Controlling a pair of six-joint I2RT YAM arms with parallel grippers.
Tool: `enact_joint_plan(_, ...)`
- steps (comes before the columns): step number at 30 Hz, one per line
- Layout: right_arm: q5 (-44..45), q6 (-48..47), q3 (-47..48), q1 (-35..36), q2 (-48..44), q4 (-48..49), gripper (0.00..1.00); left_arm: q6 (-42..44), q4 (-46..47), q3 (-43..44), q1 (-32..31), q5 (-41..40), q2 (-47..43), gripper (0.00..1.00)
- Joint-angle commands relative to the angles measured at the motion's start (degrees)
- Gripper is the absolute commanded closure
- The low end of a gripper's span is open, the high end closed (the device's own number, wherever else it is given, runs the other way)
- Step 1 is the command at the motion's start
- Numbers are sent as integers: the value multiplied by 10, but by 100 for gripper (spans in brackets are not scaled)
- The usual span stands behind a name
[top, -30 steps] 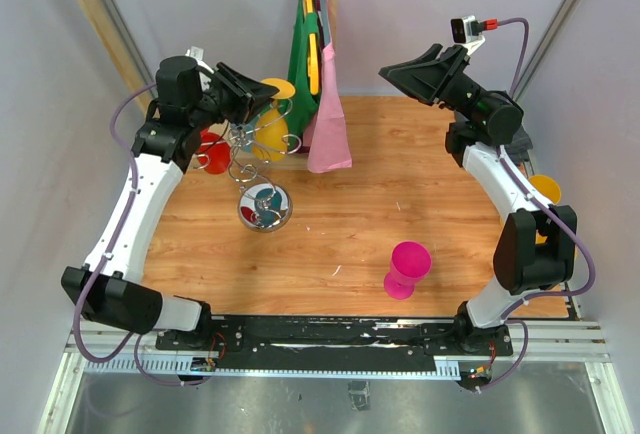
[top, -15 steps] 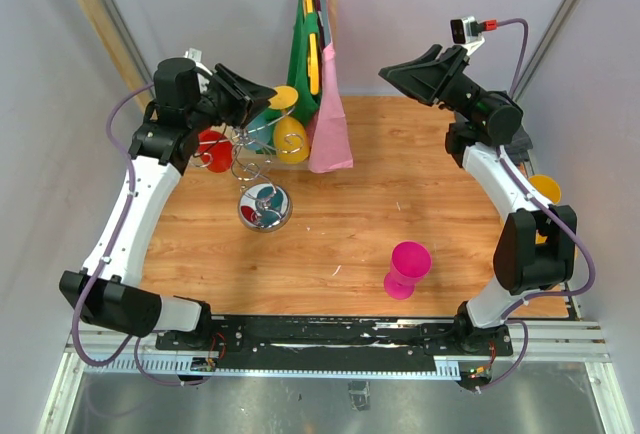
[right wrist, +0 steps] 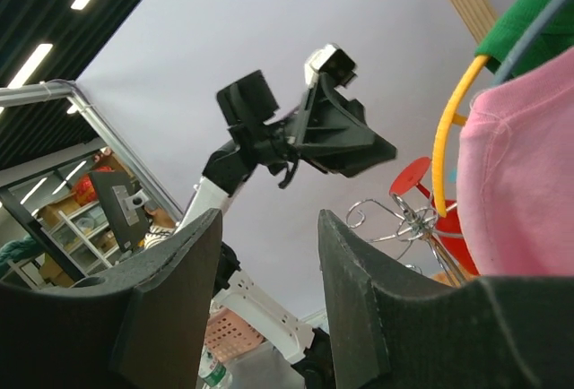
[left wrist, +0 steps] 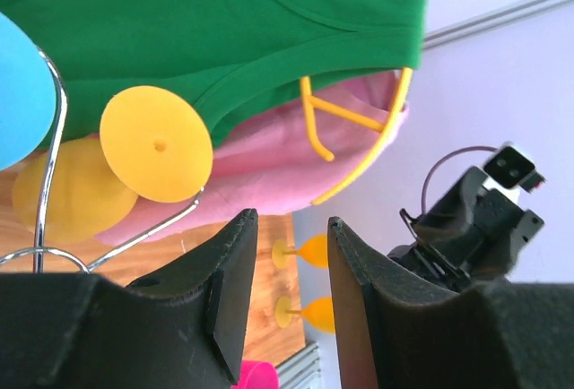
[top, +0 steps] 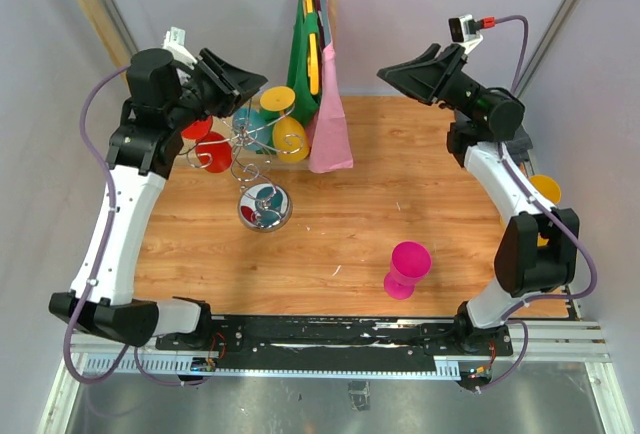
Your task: Place the wine glass upside down on the wine glass rack
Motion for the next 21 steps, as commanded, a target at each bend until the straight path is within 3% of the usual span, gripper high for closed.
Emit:
enact_joint_plan(1,-66,-127,-1,-20,-58,-149,51,64,1,21,2,-5,-42,58)
enact_joint_plan(4,-66,-374,-10,-19,-145,-490,49,81,1,6,2,-1,-59,58)
enact_joint_plan(5,-46,-480,10,-15,-167,-691,49,87,2,0,2,0,-64,58)
enact_joint_plan(7,12,-634,50,-6,-194,-898,47,99,3,-14,2,0,-72,58)
enact_joint_plan(16,172,-800,53,7,-299,-1280,46,150,5,-63,-19,-2,-104,58)
enact_joint_plan(21,306,-825,31,79,-355,-1447,48,169,5,-83,-32,-3,-120,58)
